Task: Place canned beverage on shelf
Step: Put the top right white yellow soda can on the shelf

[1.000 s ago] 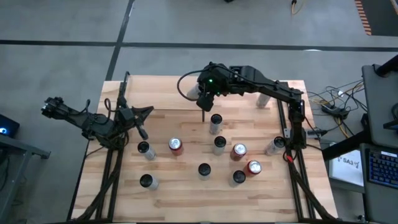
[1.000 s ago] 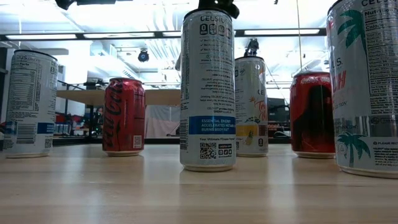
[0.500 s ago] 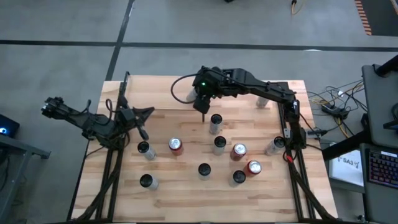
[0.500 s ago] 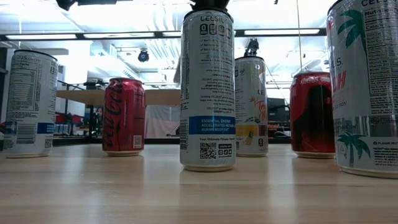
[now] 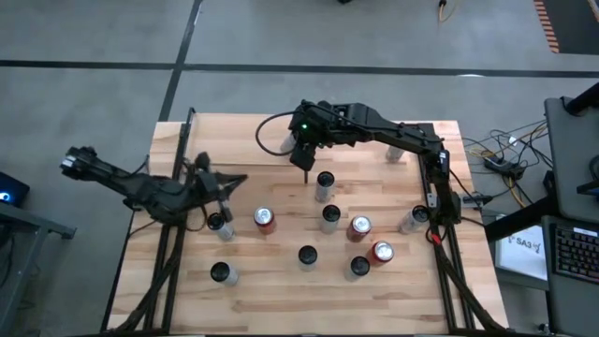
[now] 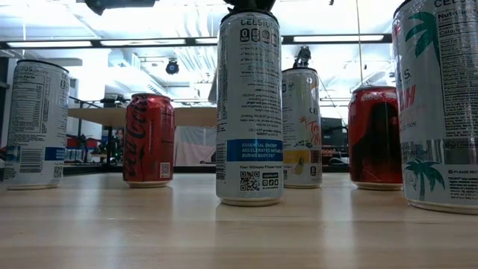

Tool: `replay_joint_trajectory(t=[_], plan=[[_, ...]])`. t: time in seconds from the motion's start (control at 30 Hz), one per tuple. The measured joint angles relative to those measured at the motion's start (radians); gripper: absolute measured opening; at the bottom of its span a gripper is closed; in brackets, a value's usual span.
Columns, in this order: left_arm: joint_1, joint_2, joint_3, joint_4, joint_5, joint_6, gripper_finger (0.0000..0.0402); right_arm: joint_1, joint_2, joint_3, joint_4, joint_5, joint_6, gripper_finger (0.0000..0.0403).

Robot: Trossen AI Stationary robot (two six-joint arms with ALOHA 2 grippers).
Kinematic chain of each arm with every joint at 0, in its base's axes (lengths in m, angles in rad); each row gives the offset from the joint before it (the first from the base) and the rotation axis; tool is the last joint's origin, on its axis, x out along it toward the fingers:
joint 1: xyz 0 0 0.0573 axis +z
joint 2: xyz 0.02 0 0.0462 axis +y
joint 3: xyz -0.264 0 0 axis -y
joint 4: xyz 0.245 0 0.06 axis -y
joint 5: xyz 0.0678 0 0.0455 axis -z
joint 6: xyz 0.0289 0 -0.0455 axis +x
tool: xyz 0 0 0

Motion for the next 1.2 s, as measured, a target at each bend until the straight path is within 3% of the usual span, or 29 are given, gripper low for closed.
replay_joint_trajectory(t=[0.13,0.3,0.47,0.57,1.03,1.2], plan=[[0.117,0.085,0.000,0.085,0.078,0.093,0.0000,0.000,0.000,0.000,0.005,0.000,0.000,0.0243],[0.340,0.144,0.000,0.102,0.209,0.160,0.0000,0.000,0.000,0.000,0.004,0.000,0.008,0.0243],[0.555,0.192,0.010,0.147,0.541,0.162,0.0000,0.001,0.000,0.001,0.004,0.000,0.019,0.0243],[0.629,0.231,0.011,0.193,0.639,0.155,0.0000,0.001,0.000,0.001,0.013,0.000,0.020,0.0243],[0.668,0.349,0.011,0.263,0.665,0.155,0.0000,0.001,0.000,0.002,0.083,0.000,0.000,0.0243],[0.667,0.316,0.011,0.237,0.654,0.154,0.0000,0.001,0.000,0.002,0.085,-0.004,-0.002,0.0243]])
